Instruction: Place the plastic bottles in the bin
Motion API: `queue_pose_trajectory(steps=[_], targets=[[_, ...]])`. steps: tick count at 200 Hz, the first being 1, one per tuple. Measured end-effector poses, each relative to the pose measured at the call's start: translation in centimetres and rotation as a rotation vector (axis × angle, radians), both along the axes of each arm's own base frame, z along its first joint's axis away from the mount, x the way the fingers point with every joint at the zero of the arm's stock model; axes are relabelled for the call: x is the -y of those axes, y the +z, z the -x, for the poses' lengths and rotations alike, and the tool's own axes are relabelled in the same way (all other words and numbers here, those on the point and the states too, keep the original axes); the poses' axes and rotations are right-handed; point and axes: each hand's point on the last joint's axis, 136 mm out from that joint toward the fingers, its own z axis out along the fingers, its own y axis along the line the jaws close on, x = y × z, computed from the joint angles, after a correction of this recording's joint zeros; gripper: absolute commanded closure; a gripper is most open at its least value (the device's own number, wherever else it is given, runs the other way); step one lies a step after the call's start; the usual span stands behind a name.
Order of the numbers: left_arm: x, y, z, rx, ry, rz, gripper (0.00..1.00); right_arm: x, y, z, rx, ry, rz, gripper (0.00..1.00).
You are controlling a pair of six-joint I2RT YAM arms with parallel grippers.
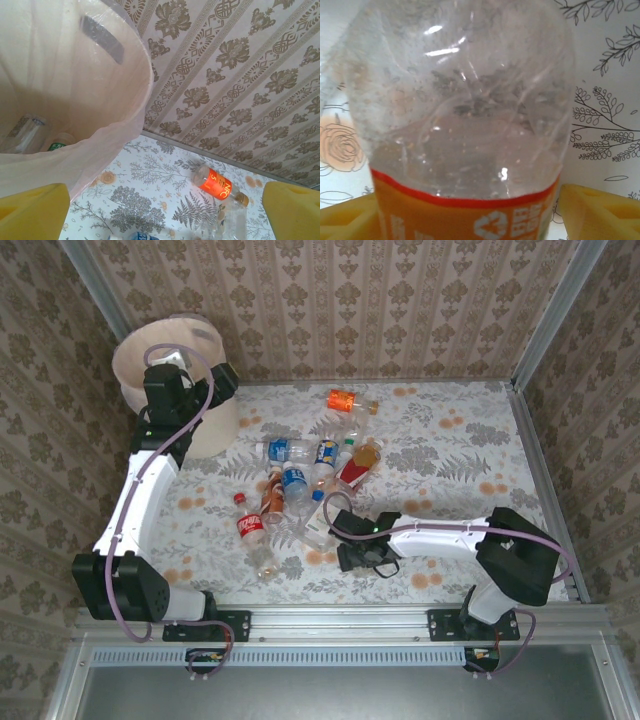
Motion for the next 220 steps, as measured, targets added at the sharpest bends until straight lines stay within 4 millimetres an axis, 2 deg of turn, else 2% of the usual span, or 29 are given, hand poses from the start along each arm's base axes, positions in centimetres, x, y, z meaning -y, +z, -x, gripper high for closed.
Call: queue_pose_trajectory(steps=[37, 79, 107, 145, 167, 194, 220], targets=[[0.3, 0.0, 0.0, 0.0, -0.006, 0.001, 0.0, 0.9, -0.4, 0.1, 0.019, -0.009, 0.01, 0.38], [2.1, 0.0, 0.4, -0.001, -0.055, 0.006, 0.0, 2.4, 0.8, -0.4, 0.1, -0.026, -0.017, 0.41], [4.2, 0.1, 0.9, -0.004, -0.113, 0.043, 0.0, 2.9, 3.8, -2.6, 0.218, -0.033, -0.129, 0.43], [9.1, -0.7, 2.3, -0.012, -0.256, 0.09, 0.0, 3.9, 9.3, -8.4, 0.442, -0.088, -0.292, 0.44], [11.7, -1.1, 3.4, -0.015, -0.344, 0.105, 0.0, 4.0, 11.9, -11.0, 0.54, -0.088, -0.378, 0.45], [14.5, -1.4, 4.4, -0.002, -0.462, 0.135, 0.0, 3.8, 13.9, -12.9, 0.609, -0.041, -0.442, 0.46], [17.1, -3.1, 5.8, -0.016, -0.6, 0.166, 0.0, 2.8, 15.7, -14.0, 0.644, 0.03, -0.499, 0.45]])
